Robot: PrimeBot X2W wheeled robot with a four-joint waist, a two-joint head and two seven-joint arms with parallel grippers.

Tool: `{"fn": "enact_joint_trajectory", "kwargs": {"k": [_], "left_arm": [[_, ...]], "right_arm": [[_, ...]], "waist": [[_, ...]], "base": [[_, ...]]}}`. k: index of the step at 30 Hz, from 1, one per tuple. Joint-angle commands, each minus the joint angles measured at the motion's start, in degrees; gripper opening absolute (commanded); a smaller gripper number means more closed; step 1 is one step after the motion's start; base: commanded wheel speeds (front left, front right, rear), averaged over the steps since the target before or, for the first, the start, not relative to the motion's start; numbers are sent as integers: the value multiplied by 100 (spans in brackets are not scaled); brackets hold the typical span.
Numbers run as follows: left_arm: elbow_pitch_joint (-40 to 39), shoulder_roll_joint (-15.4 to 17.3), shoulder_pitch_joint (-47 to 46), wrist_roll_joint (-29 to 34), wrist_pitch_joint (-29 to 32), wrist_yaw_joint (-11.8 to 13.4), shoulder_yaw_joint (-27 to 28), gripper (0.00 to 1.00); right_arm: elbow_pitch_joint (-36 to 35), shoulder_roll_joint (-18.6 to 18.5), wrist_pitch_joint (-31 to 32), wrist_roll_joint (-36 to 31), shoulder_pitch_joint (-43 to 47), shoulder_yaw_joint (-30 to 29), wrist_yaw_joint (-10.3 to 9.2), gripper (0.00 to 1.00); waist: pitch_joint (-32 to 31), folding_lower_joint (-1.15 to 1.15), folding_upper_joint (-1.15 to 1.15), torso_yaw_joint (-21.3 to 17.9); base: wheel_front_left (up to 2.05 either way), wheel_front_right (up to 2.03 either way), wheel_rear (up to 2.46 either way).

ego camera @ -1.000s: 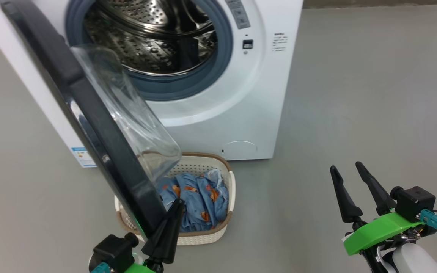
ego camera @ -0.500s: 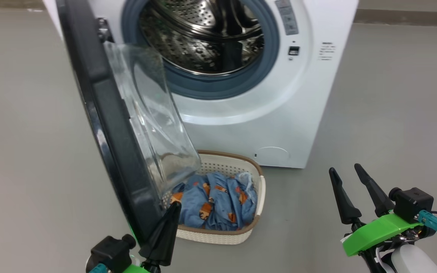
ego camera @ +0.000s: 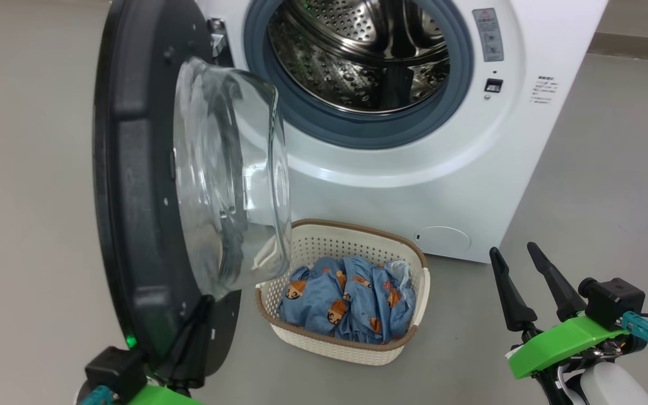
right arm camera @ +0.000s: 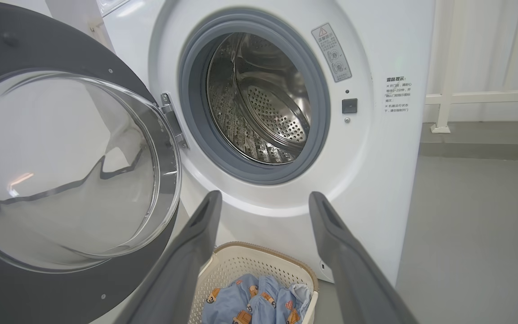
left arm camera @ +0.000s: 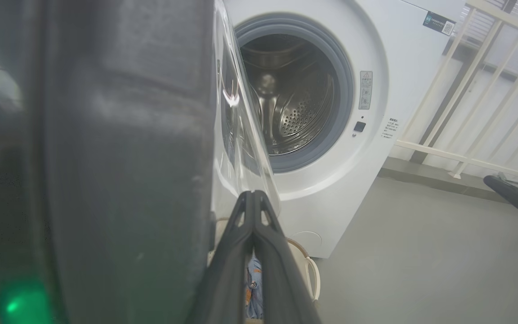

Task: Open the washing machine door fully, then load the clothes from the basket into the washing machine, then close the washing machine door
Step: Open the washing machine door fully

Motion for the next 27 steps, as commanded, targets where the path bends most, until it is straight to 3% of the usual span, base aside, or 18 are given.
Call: {"fn": "enact_joint_trajectory", "kwargs": {"k": [1,12,27], "left_arm": [[-143,159,-162,-62,20,86,313,0],[19,572,-351,-291,199,298,886,0],[783,1093,-1088,-554,347,259,1370,0]], "right_arm": [[-139,-19,-70,53,-35,103,32,100],[-145,33,-70,31,-92,77,32,100],[-168,70,-70,-9,-284,4,32,100]], "waist": [[46,0,0,69],[151,0,0,286],[487,0,0,552]], "base": [[0,0,0],[0,0,0],[0,0,0]]}}
